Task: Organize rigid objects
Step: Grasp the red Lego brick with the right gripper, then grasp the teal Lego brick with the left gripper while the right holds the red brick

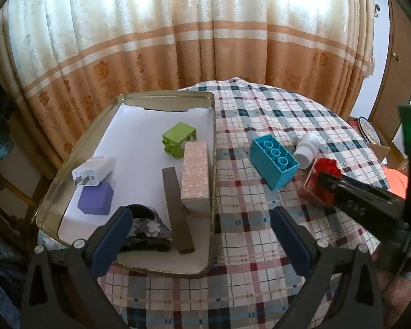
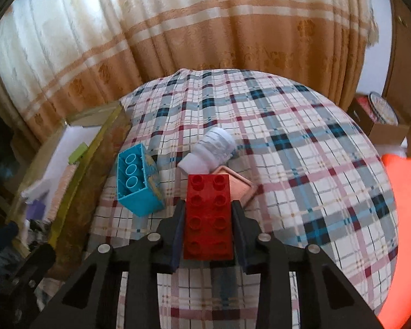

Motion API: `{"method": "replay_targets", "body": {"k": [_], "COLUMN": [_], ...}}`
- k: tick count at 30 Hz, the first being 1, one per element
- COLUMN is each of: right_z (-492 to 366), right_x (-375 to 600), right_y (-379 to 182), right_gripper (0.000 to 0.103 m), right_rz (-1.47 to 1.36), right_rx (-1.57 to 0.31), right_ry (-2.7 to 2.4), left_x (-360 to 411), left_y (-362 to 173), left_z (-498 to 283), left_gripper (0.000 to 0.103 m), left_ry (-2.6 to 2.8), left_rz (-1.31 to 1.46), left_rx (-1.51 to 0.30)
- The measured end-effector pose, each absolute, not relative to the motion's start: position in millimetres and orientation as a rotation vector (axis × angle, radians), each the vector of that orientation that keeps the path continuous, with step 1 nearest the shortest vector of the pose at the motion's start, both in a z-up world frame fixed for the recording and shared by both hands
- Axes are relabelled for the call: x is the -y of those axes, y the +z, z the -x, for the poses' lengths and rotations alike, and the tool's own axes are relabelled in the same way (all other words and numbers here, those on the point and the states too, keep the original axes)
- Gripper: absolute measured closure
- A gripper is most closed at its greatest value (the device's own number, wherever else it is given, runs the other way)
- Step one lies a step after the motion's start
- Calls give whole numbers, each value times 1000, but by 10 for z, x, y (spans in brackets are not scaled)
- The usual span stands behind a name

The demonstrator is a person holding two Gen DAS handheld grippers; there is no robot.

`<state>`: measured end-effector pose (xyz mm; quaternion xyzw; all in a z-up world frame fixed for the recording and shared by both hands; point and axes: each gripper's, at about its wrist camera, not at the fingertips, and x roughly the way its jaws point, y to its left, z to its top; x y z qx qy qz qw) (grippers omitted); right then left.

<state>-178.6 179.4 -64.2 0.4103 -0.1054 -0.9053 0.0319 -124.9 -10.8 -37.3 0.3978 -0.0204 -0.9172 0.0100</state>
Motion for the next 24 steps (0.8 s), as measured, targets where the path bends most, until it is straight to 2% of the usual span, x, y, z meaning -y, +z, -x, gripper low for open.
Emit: {"method": "replay_targets", "body": {"k": [11, 17, 19, 24], "right_z": [1472, 1396, 1384, 1388], "right_x": [-2255, -2371, -2385, -2416], "right_y": [-463, -492, -502, -511], "right_gripper": [69, 69, 69, 69], "right_rz": [-1200, -1193, -1192, -1192], "right_rx": [348, 373, 380, 389], "right_ry": [-2947, -2970, -2968, -2961], "left_x": [-303, -574, -641, -772], "left_y": [-284, -366, -430, -661], "left_z": [1527, 1847, 1947, 2176], "left_gripper": [4, 5, 12, 17], "left_ry": [-2934, -2935, -2918, -2861], "left_rz": [-1253, -1337, -1376, -1502], "left_rx": [117, 79, 68, 10]}}
